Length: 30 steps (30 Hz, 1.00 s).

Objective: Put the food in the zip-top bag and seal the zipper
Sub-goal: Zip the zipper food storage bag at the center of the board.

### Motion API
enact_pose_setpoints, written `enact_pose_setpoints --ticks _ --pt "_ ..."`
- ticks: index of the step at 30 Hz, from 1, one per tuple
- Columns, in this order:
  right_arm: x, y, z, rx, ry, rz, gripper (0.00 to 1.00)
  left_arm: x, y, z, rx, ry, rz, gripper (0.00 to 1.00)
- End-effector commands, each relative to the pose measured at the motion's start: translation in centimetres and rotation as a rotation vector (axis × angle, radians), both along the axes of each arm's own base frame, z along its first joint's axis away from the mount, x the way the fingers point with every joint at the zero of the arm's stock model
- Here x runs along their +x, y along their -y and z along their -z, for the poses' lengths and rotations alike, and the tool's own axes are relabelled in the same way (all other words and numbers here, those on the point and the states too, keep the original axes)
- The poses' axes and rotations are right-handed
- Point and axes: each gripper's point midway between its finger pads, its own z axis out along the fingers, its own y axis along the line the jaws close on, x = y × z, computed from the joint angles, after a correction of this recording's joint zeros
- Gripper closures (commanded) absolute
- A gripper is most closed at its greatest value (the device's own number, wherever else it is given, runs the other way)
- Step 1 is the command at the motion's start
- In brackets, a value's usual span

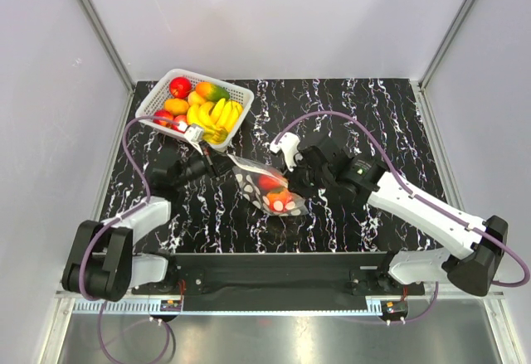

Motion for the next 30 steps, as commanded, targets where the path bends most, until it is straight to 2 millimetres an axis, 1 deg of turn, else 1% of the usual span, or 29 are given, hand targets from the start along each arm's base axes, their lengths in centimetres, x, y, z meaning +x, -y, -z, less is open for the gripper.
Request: enact_pose_setpoints --ticks 1,2,3,4,6,7,8,12,18,19,20,21,22,23,24,25,26,27,29,30 --pt "-1.8 2.6 0.7 -0.066 -0.049 0.04 1.0 3.6 -3.6 -0.2 0.085 0.035 -0.247 1.0" --pt "-1.8 2.7 0.8 -0.067 -0.053 0.048 1.0 3.7 -3.9 0.2 0.1 0.021 -0.261 1.0" --pt "-1.9 2.8 0.8 -0.067 -0.057 0.049 1.0 4.0 -4.5 0.1 0.105 0.019 -0.289 1.0" --pt "-2.0 2.9 0.9 -0.069 -0.06 0.053 1.0 4.0 -4.7 -0.2 0.105 0.024 -0.299 1.0" --pt "-2.2 3.0 1.0 -0.071 -0.066 0.056 1.0 4.2 -5.3 -0.1 0.111 0.014 -0.324 1.0" --pt "-2.0 3.4 1.2 -0.085 -0.058 0.073 1.0 4.3 -5.5 0.0 0.112 0.007 -0.332 1.0" --pt "-2.0 3.5 1.2 -0.086 -0.058 0.075 1.0 4.3 -5.7 -0.3 0.111 0.012 -0.338 1.0" --pt "-2.1 4.0 1.4 -0.1 -0.059 0.09 1.0 4.4 -6.4 -0.4 0.114 0.009 -0.367 1.0" --pt "-2.2 4.2 1.2 -0.094 -0.054 0.095 1.0 4.0 -5.6 -1.1 0.109 0.035 -0.305 1.0" --pt "-2.2 4.1 1.1 -0.089 -0.053 0.092 0.97 3.9 -5.5 -1.1 0.107 0.039 -0.298 1.0" --pt "-2.2 4.1 1.0 -0.085 -0.05 0.092 0.71 3.6 -5.0 -1.5 0.097 0.055 -0.273 1.0" --pt "-1.9 3.9 0.7 -0.073 -0.039 0.095 0.64 3.5 -4.8 -1.6 0.092 0.062 -0.261 1.0" --pt "-1.9 3.8 0.4 -0.058 -0.031 0.094 0.6 3.4 -4.5 -1.8 0.09 0.071 -0.251 1.0" --pt "-1.8 3.7 0.1 -0.048 -0.023 0.095 0.36 3.2 -4.0 -1.9 0.092 0.077 -0.237 0.86" --pt "-1.5 3.5 -0.3 -0.029 -0.005 0.104 0.16 3.2 -3.7 -2.2 0.094 0.082 -0.238 0.77" --pt "-1.3 3.4 -0.8 -0.013 0.01 0.111 0.05 3.1 -3.6 -2.2 0.101 0.084 -0.239 0.68" --pt "-1.2 3.3 -1.2 0.005 0.019 0.119 0.0 3.1 -3.6 -2.3 0.104 0.083 -0.253 0.55" --pt "-0.8 3.0 -1.8 0.037 0.041 0.125 0.0 3.0 -3.8 -2.3 0.104 0.079 -0.265 0.45" --pt "-0.4 3.0 -3.5 0.109 0.072 0.175 0.0 2.7 -4.4 -3.2 0.095 0.094 -0.308 0.39" --pt "0.0 3.1 -5.0 0.17 0.115 0.205 0.0 2.5 -4.7 -3.5 0.093 0.094 -0.324 0.3"
